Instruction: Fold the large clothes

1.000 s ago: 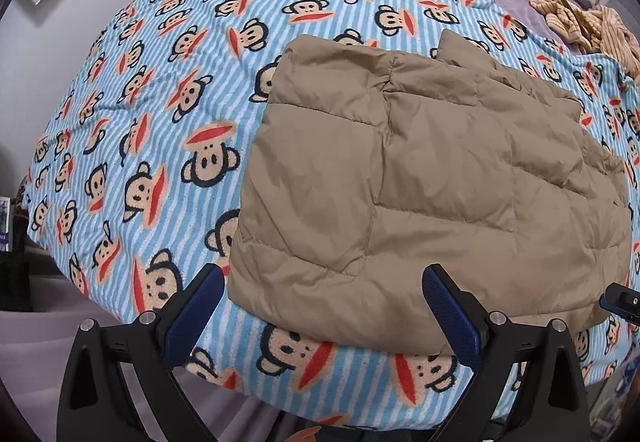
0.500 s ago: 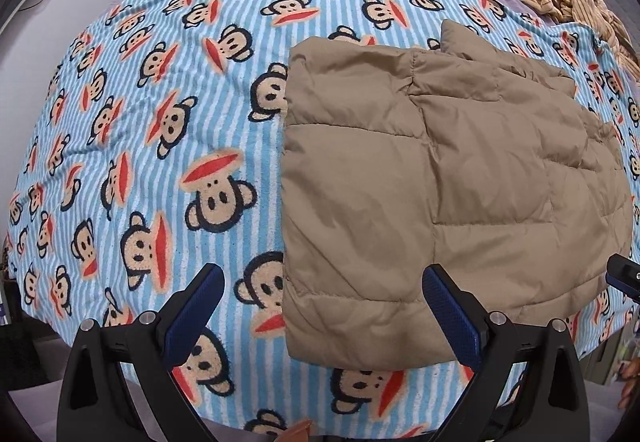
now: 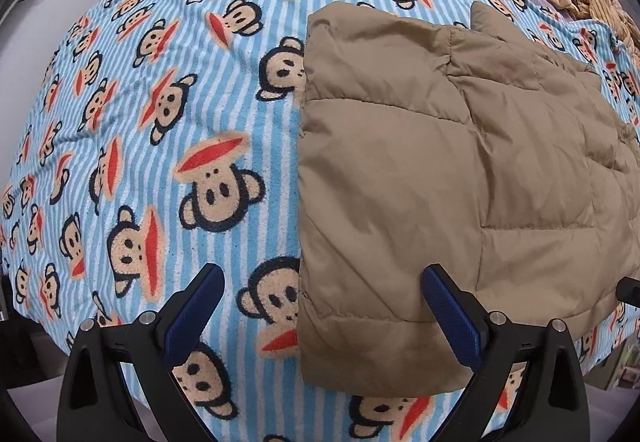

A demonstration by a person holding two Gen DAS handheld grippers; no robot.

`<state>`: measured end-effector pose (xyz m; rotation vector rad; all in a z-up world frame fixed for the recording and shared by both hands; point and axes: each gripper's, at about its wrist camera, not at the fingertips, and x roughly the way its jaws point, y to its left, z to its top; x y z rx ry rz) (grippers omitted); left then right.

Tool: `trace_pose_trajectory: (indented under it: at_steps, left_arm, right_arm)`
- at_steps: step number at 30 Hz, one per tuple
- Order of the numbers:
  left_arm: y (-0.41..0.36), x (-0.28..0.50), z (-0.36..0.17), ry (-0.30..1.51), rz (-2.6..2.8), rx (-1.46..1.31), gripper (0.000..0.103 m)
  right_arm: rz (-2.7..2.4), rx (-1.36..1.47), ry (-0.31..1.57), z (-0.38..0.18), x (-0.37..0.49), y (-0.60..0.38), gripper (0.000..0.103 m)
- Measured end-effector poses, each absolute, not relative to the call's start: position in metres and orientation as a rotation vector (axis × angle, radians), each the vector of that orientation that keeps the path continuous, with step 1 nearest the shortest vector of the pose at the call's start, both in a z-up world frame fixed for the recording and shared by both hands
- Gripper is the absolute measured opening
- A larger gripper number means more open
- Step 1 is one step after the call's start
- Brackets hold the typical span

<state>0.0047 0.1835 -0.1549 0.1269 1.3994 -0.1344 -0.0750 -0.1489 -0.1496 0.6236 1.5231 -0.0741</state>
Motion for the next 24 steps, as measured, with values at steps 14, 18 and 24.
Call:
trace_pose_trajectory:
  at_steps: [14, 18, 24]
  left_arm:
    - [0.201, 0.043, -0.184, 1.460, -0.462, -0.079, 0.100]
    - [0.212, 0.059, -0.197, 1.497, -0.572, -0.186, 0.100]
    - [0.214, 0.076, -0.218, 1.547, -0.672, -0.344, 0.100]
  right_arm:
    - [-0.106, 0.613, 1.567, -0.167, -0.064, -0.149, 0.087]
    - [-0.111, 0.617, 1.571, -0.170, -0.062, -0.151, 0.087]
    - [-0.116, 0.626, 1.581, -0.176, -0.059, -0.154, 0.087]
